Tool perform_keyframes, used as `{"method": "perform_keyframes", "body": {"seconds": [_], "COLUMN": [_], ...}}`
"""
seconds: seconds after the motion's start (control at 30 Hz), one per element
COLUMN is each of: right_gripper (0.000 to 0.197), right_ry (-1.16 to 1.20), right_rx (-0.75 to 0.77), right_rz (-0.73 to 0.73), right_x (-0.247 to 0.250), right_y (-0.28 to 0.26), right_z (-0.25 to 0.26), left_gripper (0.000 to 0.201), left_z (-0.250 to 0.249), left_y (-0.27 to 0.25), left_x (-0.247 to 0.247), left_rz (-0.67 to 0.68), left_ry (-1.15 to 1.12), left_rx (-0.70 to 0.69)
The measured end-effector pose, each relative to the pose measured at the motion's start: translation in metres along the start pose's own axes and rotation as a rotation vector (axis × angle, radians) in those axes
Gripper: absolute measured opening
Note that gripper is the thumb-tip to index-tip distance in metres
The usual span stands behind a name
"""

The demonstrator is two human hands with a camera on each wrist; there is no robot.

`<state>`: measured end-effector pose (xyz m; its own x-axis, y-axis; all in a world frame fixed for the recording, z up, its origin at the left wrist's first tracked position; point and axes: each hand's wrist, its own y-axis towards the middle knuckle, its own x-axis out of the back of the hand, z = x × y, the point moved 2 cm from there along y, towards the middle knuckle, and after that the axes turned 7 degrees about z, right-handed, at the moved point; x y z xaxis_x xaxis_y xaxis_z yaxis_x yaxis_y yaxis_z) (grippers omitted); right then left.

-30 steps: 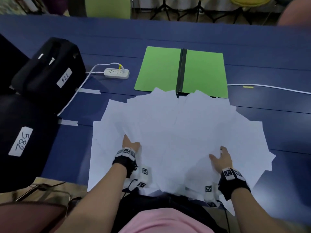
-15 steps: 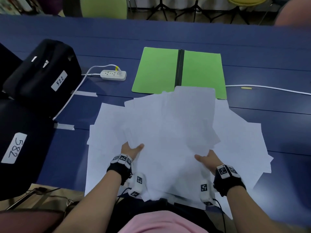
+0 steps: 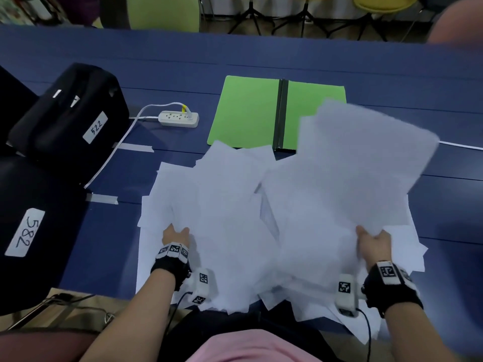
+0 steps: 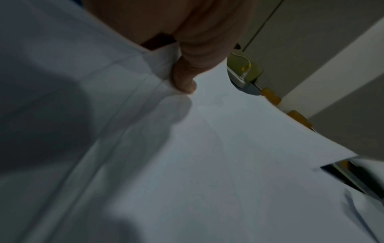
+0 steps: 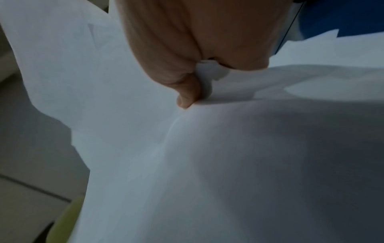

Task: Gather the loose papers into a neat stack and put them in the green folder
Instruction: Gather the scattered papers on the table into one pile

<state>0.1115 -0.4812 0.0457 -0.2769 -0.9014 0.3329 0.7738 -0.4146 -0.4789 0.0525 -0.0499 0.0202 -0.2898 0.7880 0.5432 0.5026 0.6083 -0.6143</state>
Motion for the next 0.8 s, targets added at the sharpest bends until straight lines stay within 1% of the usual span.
{"method": "perform_keyframes", "body": {"seconds": [0.03,0.1,0.13,0.2,0.27,0.37,0.43,0.47,0.5,0.53,0.57,0.6,0.67,0.73,0.8], "right_gripper": [0.031,0.020,0.023,0.033,0.034,0.038,0.042,0.044,0.046,0.048,0.046,0.045,0.052,0.060,0.059], "right_ry": [0.045,0.104,0.125,0.151,0.069,-0.218,-0.405,-0.449,-0.458,-0.426,-0.368,-0.304,-0.228,-0.265,-0.330], "right_rx": [0.022,0.065,0.086,0.127,0.133,0.081,0.069,0.078,0.087,0.101,0.101,0.102,0.098,0.079,0.048], "right_rz": [-0.025,-0.036,-0.038,0.008,0.092,0.244,0.366,0.409,0.419,0.391,0.332,0.271,0.197,0.228,0.365], "right_x": [0.005,0.006,0.002,-0.014,-0.035,-0.068,-0.085,-0.091,-0.095,-0.097,-0.097,-0.095,-0.093,-0.091,-0.094], "right_y": [0.001,0.001,0.000,-0.003,-0.010,-0.018,-0.026,-0.030,-0.033,-0.036,-0.039,-0.041,-0.045,-0.048,-0.047], "right_z": [0.008,0.023,0.029,0.036,0.035,0.013,-0.003,-0.010,-0.015,-0.020,-0.022,-0.023,-0.026,-0.028,-0.030], "left_gripper": [0.031,0.031,0.032,0.033,0.035,0.039,0.050,0.059,0.067,0.073,0.078,0.081,0.087,0.091,0.101], "left_z": [0.001,-0.001,-0.004,-0.014,-0.023,-0.027,-0.026,-0.026,-0.026,-0.027,-0.027,-0.028,-0.026,-0.023,-0.021], "left_y": [0.003,0.004,0.003,-0.001,-0.008,-0.021,-0.028,-0.031,-0.033,-0.034,-0.034,-0.036,-0.037,-0.039,-0.039], "left_x": [0.003,0.005,0.005,0.000,-0.008,-0.021,-0.029,-0.032,-0.034,-0.035,-0.036,-0.037,-0.037,-0.036,-0.036], "left_rz": [-0.018,-0.014,-0.002,0.047,0.134,0.277,0.346,0.360,0.359,0.342,0.331,0.332,0.360,0.391,0.408], "left_ry": [-0.003,-0.011,-0.018,-0.012,0.039,0.088,0.034,0.003,-0.025,-0.046,-0.060,-0.081,-0.139,-0.226,-0.216], "left_rx": [0.003,-0.021,-0.037,-0.079,-0.114,-0.129,-0.082,-0.024,0.043,0.096,0.130,0.144,0.150,0.183,0.168]}}
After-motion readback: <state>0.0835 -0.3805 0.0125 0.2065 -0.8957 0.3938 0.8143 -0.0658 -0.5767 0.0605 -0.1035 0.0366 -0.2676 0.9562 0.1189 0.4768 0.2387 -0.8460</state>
